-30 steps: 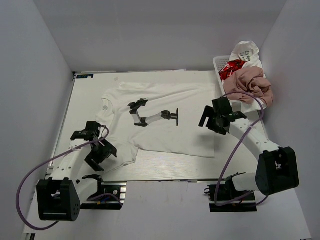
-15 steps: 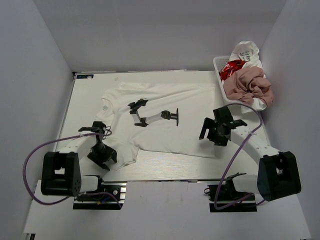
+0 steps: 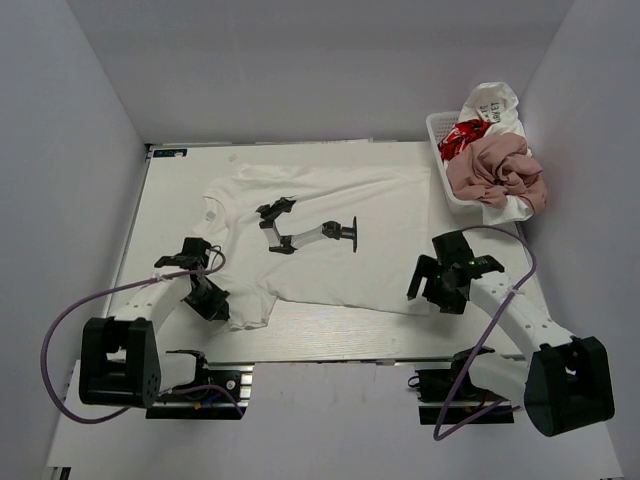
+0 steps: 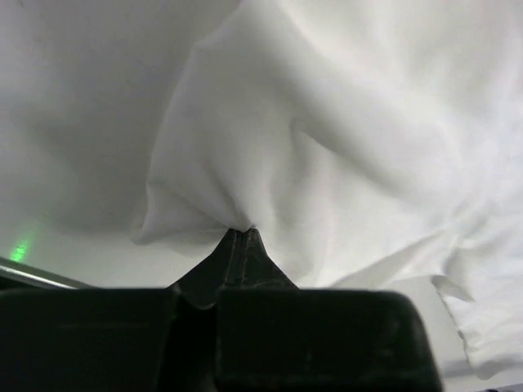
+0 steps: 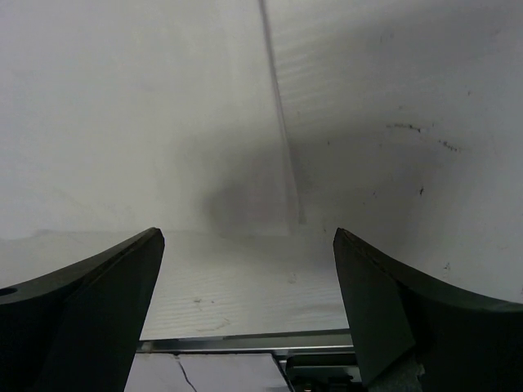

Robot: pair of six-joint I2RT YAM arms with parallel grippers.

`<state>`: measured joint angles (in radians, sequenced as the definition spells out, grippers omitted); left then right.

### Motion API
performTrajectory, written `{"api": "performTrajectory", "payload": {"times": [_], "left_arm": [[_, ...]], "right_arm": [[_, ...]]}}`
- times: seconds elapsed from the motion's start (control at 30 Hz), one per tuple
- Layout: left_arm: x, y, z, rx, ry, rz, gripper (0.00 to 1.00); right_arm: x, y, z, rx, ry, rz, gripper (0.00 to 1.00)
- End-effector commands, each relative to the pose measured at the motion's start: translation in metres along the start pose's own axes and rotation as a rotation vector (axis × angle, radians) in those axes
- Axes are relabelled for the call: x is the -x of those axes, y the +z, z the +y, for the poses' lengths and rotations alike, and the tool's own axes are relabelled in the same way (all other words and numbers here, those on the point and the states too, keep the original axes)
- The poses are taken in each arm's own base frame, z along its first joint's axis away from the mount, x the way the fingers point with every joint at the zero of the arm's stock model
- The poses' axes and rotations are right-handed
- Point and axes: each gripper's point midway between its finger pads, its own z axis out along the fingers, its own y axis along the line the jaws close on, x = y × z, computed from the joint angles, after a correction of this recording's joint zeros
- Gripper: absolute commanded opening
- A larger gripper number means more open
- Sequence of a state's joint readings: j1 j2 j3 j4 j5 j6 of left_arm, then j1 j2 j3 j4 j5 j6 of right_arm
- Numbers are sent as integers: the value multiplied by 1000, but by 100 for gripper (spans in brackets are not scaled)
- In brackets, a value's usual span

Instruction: Fold and stack the t-shirts

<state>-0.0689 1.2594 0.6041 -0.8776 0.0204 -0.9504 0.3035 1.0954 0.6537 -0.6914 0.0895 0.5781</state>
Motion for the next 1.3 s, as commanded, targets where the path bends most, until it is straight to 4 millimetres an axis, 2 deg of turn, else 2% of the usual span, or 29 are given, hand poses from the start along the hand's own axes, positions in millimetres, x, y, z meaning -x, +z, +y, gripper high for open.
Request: {"api": "performTrajectory", "payload": {"times": [0.0, 0.03, 0.2, 0.3, 0.33, 0.4, 0.47, 0.5, 0.53, 0.57, 0.6, 0.63, 0.67, 0.7, 0.73, 0.77, 0.83, 0.87, 0.93, 0.97, 1.0, 1.03, 1.07, 1.1, 1.13, 1.17, 1.2, 1.23, 1.27], "left_arm": [[20, -16, -16, -102, 38, -121, 0], [23, -25, -20, -135, 49, -147, 0], [24, -44, -22, -188, 67, -190, 0], [26, -55, -27, -225, 78, -204, 0], [30, -63, -34, -254, 78, -227, 0], [36, -73, -42, -290, 89, -257, 0], [47, -95, -58, -349, 104, -308, 0], [56, -118, -71, -401, 104, -349, 0], [62, -133, -77, -427, 110, -383, 0], [69, -151, -86, -469, 120, -421, 0], [82, -190, -99, -532, 119, -506, 0], [89, -211, -108, -573, 129, -545, 0], [94, -233, -112, -606, 137, -594, 0], [104, -279, -121, -676, 124, -674, 0], [107, -302, -123, -705, 138, -727, 0], [112, -338, -126, -755, 139, -794, 0], [115, -369, -125, -795, 135, -844, 0], [115, -403, -123, -851, 137, -916, 0], [115, -427, -126, -878, 185, -965, 0], [114, -465, -118, -921, 174, -1038, 0], [117, -473, -122, -914, 185, -1045, 0], [118, -486, -119, -901, 217, -1090, 0], [111, -520, -109, -942, 221, -1147, 0], [110, -534, -107, -950, 234, -1177, 0], [105, -564, -99, -980, 257, -1258, 0], [104, -576, -93, -986, 253, -1289, 0], [99, -589, -86, -1002, 258, -1326, 0], [93, -608, -78, -1033, 260, -1383, 0], [82, -628, -62, -1070, 261, -1453, 0]], "right_arm": [[-21, 13, -5, -17, 38, 74, 88], [-27, 17, -4, -11, 43, 91, 88], [-17, 38, 16, 43, 50, 86, 78], [-3, 44, 33, 86, 55, 58, 52], [5, 45, 31, 67, 52, 22, 29], [17, 44, 32, 57, 58, -21, 0], [42, 31, 42, 72, 51, -102, 0], [50, 25, 46, 87, 51, -127, 0], [79, 1, 64, 147, 57, -217, 0], [89, -9, 70, 165, 49, -252, 0], [100, -25, 76, 190, 46, -296, 0], [119, -45, 83, 206, 47, -360, 0], [138, -75, 89, 234, 49, -450, 0], [153, -99, 96, 264, 52, -510, 0], [162, -112, 93, 253, 63, -556, 0], [174, -145, 94, 279, 66, -639, 0], [187, -188, 93, 304, 90, -736, 0], [202, -228, 97, 339, 78, -823, 0], [208, -257, 97, 349, 67, -877, 0], [217, -288, 98, 368, 54, -941, 0], [219, -318, 99, 395, 50, -983, 0], [221, -329, 98, 392, 26, -1007, 0], [223, -356, 99, 418, 10, -1054, 0], [222, -380, 99, 448, 9, -1096, 0], [221, -401, 98, 467, -9, -1135, 0], [220, -409, 97, 466, -20, -1152, 0], [217, -427, 94, 481, -24, -1182, 0], [214, -445, 89, 493, -17, -1218, 0], [213, -452, 87, 490, -28, -1238, 0]]}}
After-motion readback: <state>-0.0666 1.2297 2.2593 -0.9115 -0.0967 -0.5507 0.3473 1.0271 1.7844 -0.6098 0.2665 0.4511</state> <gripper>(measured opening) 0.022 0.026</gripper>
